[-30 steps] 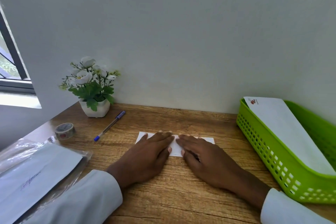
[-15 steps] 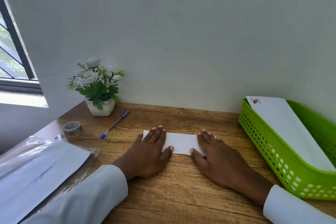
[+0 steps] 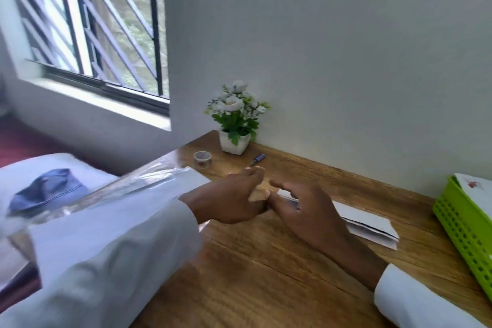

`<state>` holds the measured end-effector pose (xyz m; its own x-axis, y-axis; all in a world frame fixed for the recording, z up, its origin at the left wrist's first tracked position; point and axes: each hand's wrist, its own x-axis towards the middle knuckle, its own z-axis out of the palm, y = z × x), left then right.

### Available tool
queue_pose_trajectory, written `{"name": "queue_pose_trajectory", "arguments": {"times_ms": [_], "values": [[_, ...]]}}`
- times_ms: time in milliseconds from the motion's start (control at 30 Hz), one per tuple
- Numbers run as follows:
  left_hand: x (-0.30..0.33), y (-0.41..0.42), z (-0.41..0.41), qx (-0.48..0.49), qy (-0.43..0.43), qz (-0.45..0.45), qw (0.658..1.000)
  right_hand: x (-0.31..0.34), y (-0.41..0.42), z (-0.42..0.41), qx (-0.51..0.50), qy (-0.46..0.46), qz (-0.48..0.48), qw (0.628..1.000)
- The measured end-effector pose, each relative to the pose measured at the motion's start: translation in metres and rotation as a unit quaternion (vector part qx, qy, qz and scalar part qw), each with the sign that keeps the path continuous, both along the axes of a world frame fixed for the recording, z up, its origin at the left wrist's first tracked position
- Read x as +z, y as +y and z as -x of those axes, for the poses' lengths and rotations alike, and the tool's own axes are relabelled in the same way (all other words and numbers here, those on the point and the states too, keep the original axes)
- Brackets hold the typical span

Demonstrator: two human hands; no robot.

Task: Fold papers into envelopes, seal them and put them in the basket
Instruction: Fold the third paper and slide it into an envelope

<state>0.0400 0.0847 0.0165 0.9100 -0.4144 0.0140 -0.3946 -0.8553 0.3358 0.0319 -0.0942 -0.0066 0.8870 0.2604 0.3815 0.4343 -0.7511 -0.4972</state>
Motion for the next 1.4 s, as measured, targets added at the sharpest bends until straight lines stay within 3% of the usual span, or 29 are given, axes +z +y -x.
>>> {"name": "queue_pose_trajectory", "arguments": {"times_ms": [167,333,500,733,900,1033,1167,1400], "values": [[-0.009,0.092,0.044,0.148,-0.082,-0.004,0.986,-0.002,0.059,-0.009,0.049,0.015,-0.049,0.997],[-0.025,0.164,0.103,0.292,-0.103,0.073,0.948,-0.009,0.094,-0.023,0.049,0.058,-0.032,0.997],[-0.045,0.199,0.149,0.404,-0.105,0.066,0.907,-0.017,0.102,-0.032,0.052,0.076,-0.015,0.996],[-0.055,0.189,0.156,0.454,-0.175,0.143,0.862,-0.026,0.101,-0.033,0.078,0.115,-0.078,0.987],[-0.058,0.193,0.157,0.455,-0.183,0.268,0.829,-0.029,0.104,-0.026,0.077,0.112,-0.131,0.982],[-0.063,0.2,0.158,0.428,-0.168,0.329,0.825,-0.028,0.104,-0.026,0.085,0.164,-0.23,0.955],[-0.064,0.199,0.16,0.41,-0.176,0.329,0.832,-0.025,0.102,-0.027,0.103,0.22,-0.321,0.915],[-0.043,0.195,0.152,0.411,-0.157,0.119,0.89,-0.022,0.094,-0.028,0.093,0.224,-0.324,0.915]]}}
